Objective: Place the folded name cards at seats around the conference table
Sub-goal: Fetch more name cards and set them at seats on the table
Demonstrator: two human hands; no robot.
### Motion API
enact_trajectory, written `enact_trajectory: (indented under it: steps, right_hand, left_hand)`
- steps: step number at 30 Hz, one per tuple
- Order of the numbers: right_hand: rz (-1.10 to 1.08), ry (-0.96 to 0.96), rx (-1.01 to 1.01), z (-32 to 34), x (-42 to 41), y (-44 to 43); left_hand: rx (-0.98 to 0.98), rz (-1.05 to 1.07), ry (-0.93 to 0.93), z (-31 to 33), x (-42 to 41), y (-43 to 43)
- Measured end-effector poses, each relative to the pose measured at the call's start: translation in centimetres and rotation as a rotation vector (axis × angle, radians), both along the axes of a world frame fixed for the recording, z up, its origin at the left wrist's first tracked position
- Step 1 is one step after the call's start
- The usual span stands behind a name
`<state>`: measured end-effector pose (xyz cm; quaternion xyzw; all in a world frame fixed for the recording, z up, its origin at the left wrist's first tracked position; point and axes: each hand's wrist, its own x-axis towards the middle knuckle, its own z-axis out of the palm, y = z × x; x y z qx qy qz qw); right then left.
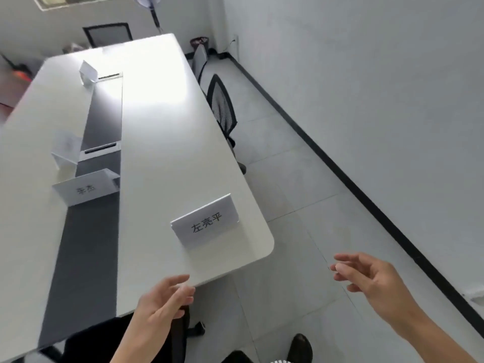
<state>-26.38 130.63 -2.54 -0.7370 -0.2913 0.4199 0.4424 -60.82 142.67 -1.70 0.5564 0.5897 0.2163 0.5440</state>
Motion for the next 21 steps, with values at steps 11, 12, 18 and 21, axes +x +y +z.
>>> enact_trajectory:
  steps: [11, 12, 18, 21]
  right_hand:
    - [0.351, -0.012, -0.033, -1.8, -1.8, 15.0]
    - [0.363, -0.022, -0.037, -1.9, -2.1, 16.1]
    - [0.473, -0.179, -0.100, -3.3, -3.4, 23.0]
    - [0.517, -0.291, -0.136, -4.6, -3.9, 25.8]
  left_hand:
    - [-0.045, 0.222, 0.075, -2.0, -2.1, 5.7]
    - [-0.037, 0.215, 0.084, -2.3, -2.2, 7.2]
    - [0.051, 0.081, 0.235, -6.7, -1.5, 16.8]
    - [0.079, -0.052, 0.333, -9.7, -0.8, 20.8]
